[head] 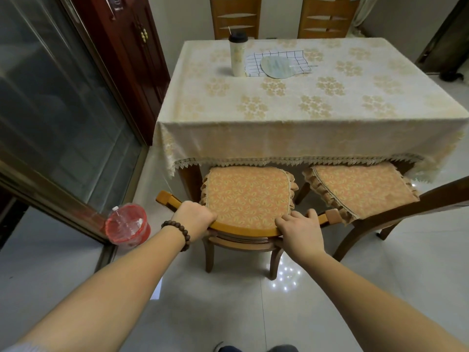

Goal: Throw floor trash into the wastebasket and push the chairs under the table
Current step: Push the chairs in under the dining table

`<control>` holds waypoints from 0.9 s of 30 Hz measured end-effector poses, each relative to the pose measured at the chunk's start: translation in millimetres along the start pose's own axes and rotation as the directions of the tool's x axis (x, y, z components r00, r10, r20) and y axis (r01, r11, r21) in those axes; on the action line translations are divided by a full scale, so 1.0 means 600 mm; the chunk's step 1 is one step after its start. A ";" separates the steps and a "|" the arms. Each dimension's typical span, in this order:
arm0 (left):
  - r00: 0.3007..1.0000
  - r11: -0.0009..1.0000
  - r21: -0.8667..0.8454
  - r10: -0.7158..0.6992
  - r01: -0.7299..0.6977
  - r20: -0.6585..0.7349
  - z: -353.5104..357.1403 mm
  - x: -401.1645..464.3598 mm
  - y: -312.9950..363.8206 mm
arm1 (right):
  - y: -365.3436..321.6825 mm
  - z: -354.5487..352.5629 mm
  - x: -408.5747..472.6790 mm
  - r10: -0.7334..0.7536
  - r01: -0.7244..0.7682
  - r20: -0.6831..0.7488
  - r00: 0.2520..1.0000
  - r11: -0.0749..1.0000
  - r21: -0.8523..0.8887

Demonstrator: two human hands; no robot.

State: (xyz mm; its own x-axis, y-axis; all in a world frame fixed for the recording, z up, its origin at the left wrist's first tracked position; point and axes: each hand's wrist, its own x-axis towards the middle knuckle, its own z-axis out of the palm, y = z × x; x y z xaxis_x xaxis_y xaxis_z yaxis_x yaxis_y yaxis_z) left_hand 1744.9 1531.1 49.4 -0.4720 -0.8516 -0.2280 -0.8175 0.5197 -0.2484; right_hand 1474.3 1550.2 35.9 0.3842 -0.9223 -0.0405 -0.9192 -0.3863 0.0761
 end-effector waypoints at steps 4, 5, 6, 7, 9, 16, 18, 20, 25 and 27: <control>1.000 1.000 0.026 0.001 -0.001 0.007 -0.009 0.039 -0.017 | 0.027 -0.010 0.040 0.001 -0.001 -0.016 1.000 1.000 -0.014; 1.000 0.999 0.036 0.000 0.000 0.005 -0.012 0.050 -0.023 | 0.035 -0.011 0.052 -0.005 0.005 -0.018 1.000 1.000 -0.022; 1.000 0.999 0.048 -0.003 0.003 0.004 -0.015 0.062 -0.030 | 0.042 -0.013 0.065 -0.013 0.012 -0.024 1.000 1.000 -0.025; 1.000 0.998 0.058 -0.008 0.007 0.005 -0.018 0.074 -0.039 | 0.049 -0.016 0.079 -0.022 0.021 -0.029 0.999 1.000 -0.022; 0.999 0.998 0.061 -0.027 0.026 0.019 -0.026 0.098 -0.055 | 0.063 -0.019 0.108 -0.041 0.041 -0.028 0.999 0.999 -0.009; 0.995 0.996 0.059 -0.066 0.062 0.070 -0.055 0.199 -0.096 | 0.135 -0.033 0.212 -0.103 0.104 -0.045 0.994 0.994 0.019; 0.992 0.996 0.054 -0.080 0.075 0.093 -0.067 0.227 -0.105 | 0.157 -0.038 0.239 -0.113 0.115 -0.066 0.991 0.993 0.021; 0.989 0.995 0.050 -0.092 0.087 0.111 -0.079 0.251 -0.114 | 0.174 -0.044 0.263 -0.127 0.130 -0.066 0.990 0.991 0.035; 0.984 0.994 0.036 -0.112 0.108 0.137 -0.092 0.291 -0.124 | 0.204 -0.048 0.307 -0.154 0.156 -0.069 0.986 0.987 0.024; 0.984 0.993 0.025 -0.117 0.115 0.135 -0.097 0.303 -0.130 | 0.213 -0.052 0.322 -0.160 0.161 -0.061 0.985 0.987 0.018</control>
State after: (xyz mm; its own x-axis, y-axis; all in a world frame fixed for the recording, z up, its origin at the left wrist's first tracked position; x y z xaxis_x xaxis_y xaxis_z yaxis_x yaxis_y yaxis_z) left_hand 1703.4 1331.6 81.8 -0.3240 -0.8894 -0.3224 -0.8579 0.4199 -0.2962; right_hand 1434.0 1322.6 68.9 0.5308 -0.8474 0.0086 -0.8466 -0.5298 0.0503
